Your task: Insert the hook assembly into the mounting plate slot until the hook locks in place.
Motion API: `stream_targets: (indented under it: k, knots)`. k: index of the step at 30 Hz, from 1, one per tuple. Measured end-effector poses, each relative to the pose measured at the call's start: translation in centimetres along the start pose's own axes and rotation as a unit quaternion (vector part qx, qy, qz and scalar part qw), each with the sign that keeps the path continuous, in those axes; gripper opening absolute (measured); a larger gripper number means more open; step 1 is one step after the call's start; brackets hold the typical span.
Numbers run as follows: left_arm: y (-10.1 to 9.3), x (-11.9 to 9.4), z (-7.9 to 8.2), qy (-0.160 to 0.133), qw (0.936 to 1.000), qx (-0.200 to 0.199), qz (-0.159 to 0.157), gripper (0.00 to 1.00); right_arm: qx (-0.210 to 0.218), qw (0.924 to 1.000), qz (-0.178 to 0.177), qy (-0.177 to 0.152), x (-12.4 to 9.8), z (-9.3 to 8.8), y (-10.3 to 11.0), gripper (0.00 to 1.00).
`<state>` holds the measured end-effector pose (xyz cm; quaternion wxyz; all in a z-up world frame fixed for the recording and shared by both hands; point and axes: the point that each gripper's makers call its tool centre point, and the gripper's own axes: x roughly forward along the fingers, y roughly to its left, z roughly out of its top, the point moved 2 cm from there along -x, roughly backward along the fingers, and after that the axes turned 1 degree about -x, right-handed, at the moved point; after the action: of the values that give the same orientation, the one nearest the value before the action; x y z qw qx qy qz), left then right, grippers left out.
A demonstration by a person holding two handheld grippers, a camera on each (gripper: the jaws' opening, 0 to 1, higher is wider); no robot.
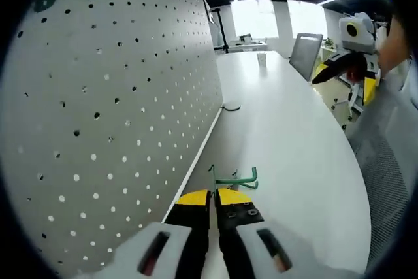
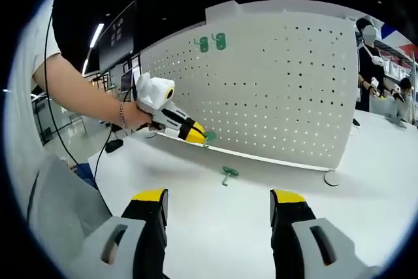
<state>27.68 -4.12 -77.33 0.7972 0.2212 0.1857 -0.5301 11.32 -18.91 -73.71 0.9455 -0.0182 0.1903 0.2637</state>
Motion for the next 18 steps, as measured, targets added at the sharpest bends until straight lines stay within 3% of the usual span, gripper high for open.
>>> stream_targets:
  k: [18]
  knots:
    - [-0.3,-3.2,3.1,-0.068,0.9964,-0.027,0.042,0.03,-0.004,0.9999,0.005,-0.015,-0.2,0.6,0.6,0.61]
